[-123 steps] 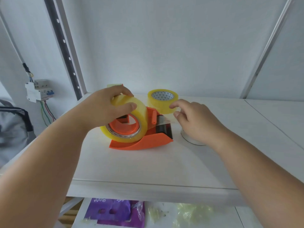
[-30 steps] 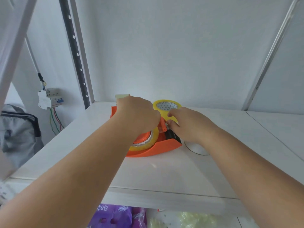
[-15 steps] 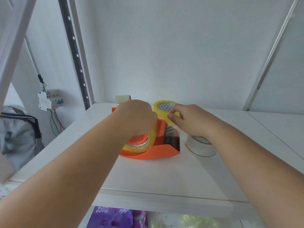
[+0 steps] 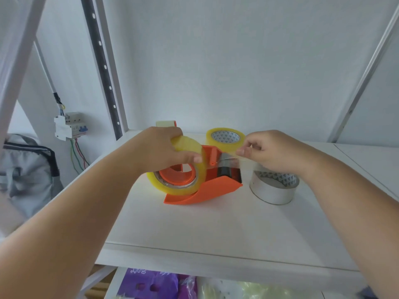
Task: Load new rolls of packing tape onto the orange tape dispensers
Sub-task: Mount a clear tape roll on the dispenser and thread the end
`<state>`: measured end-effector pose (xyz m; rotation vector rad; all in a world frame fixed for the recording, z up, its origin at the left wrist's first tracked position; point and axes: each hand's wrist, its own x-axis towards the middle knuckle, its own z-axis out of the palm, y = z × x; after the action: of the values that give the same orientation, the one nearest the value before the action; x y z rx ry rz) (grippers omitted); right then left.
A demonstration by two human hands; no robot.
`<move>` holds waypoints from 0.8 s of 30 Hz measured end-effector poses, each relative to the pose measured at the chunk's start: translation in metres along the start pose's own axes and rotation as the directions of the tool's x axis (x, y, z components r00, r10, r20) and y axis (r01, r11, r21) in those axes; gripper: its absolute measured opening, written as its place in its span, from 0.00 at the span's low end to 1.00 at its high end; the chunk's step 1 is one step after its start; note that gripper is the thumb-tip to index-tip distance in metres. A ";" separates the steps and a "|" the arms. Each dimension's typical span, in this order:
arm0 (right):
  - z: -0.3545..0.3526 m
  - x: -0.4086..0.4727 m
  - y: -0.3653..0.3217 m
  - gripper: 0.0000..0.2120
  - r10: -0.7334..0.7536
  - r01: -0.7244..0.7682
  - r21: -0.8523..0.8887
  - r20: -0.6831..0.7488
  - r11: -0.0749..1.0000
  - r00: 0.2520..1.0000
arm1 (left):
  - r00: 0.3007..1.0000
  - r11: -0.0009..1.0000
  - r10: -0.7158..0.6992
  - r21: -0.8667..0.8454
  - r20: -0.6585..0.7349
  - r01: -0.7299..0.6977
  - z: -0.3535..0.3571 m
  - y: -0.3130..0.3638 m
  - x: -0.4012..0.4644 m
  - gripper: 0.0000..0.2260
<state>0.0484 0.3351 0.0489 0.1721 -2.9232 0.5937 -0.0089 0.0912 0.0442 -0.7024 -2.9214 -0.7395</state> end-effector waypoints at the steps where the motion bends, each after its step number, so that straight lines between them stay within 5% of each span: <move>1: -0.001 -0.001 0.003 0.15 0.005 -0.005 0.017 -0.004 1.000 1.000 | 1.000 0.999 0.018 -0.036 -0.009 -0.018 0.001 -0.004 0.000 0.28; 6: -0.004 -0.007 0.021 0.15 0.059 -0.057 0.049 -0.024 0.997 0.998 | 0.997 0.982 0.028 -0.187 -0.066 -0.040 0.008 -0.026 0.005 0.35; 14: -0.010 -0.016 0.031 0.17 0.058 -0.050 0.110 -0.066 0.993 0.996 | 0.985 0.856 0.111 -0.491 -0.133 -0.163 0.020 -0.038 0.003 0.32; 21: -0.030 -0.009 0.018 0.17 0.017 0.012 0.229 -0.121 0.973 0.992 | 0.959 0.583 -0.016 -0.783 -0.281 -0.220 0.033 -0.031 -0.010 0.36; 24: -0.029 -0.006 0.012 0.16 0.026 0.039 0.389 -0.160 0.921 0.987 | 0.960 0.479 -0.037 -0.848 -0.279 -0.228 0.037 -0.025 -0.014 0.30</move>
<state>0.0564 0.3577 0.0697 0.1682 -2.6144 1.1310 -0.0049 0.0828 -0.0014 -0.6942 -2.0365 -2.1734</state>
